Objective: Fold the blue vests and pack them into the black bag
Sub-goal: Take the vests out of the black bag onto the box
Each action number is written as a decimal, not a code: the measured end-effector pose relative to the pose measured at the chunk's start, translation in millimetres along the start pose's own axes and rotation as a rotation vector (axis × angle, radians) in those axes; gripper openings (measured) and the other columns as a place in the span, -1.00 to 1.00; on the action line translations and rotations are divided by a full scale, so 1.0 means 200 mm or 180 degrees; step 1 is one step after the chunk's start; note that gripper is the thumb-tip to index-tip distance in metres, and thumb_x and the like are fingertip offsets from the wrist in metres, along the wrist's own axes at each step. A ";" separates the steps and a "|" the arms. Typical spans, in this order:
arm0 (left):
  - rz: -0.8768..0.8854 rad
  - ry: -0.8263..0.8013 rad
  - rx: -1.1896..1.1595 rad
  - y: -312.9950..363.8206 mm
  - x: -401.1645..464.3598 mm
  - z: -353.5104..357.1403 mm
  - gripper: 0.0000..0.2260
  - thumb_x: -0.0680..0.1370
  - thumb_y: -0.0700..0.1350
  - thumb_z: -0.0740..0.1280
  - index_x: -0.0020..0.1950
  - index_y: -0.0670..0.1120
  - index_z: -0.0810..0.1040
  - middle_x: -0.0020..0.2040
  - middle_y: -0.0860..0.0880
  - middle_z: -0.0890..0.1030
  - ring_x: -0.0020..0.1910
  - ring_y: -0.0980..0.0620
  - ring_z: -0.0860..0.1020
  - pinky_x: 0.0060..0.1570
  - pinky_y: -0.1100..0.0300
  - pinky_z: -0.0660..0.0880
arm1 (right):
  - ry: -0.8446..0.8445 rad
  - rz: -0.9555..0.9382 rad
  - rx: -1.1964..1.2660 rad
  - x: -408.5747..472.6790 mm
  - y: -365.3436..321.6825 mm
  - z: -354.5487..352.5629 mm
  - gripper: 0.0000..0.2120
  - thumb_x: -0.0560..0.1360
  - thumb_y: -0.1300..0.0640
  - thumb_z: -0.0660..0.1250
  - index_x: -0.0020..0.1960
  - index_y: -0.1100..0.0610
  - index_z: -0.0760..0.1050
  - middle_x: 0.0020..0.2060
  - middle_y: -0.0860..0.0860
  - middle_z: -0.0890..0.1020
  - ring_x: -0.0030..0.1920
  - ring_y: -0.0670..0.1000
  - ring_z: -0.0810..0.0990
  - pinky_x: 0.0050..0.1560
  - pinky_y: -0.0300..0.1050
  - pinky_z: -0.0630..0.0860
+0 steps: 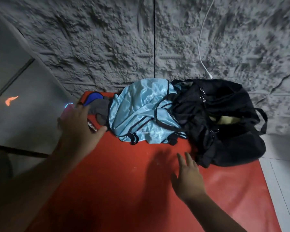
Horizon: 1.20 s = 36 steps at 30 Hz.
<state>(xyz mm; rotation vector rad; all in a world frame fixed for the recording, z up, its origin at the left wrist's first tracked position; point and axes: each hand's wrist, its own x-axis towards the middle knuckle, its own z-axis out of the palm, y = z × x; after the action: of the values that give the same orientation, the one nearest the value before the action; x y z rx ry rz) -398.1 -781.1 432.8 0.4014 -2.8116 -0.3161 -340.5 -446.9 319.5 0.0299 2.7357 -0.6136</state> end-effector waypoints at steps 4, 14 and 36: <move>-0.0065 -0.1062 -0.0952 0.11 -0.69 0.17 -0.42 0.45 0.00 0.52 0.44 -0.02 0.45 0.33 -0.04 0.51 0.34 -0.07 0.46 0.37 0.09 0.35 | -0.0137 0.0013 -0.0097 -0.09 0.01 0.07 -0.23 0.52 0.03 0.30 0.64 -0.02 0.01 0.64 0.04 0.03 0.61 0.12 0.08 0.52 0.05 0.25; 0.0610 -0.1030 0.0115 0.00 -1.09 0.89 -0.44 0.59 0.24 0.08 0.59 0.14 0.25 0.62 -0.05 0.21 0.61 -0.10 0.10 0.55 -0.12 0.12 | 0.0609 -0.0402 -0.0718 -0.20 0.23 0.56 -0.32 0.58 -0.29 0.07 0.63 -0.02 0.16 0.62 0.08 0.16 0.63 0.10 0.02 0.60 0.14 -0.02; 0.0509 -0.2474 0.0435 -0.01 -1.08 0.64 -0.21 0.51 0.32 0.23 0.61 0.29 -0.14 0.65 0.10 -0.19 0.63 -0.10 -0.17 0.56 -0.15 -0.05 | 0.0769 -0.0121 -0.0392 -0.40 0.12 0.63 -0.35 0.45 -0.39 0.08 0.53 -0.33 0.27 0.58 -0.14 0.23 0.59 0.00 0.19 0.44 0.15 -0.11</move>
<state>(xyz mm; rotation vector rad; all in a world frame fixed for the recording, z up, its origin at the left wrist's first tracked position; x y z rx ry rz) -238.0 -695.6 260.2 0.0751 -3.6117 -0.2896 -222.5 -473.4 227.6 0.0240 3.0093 -0.4775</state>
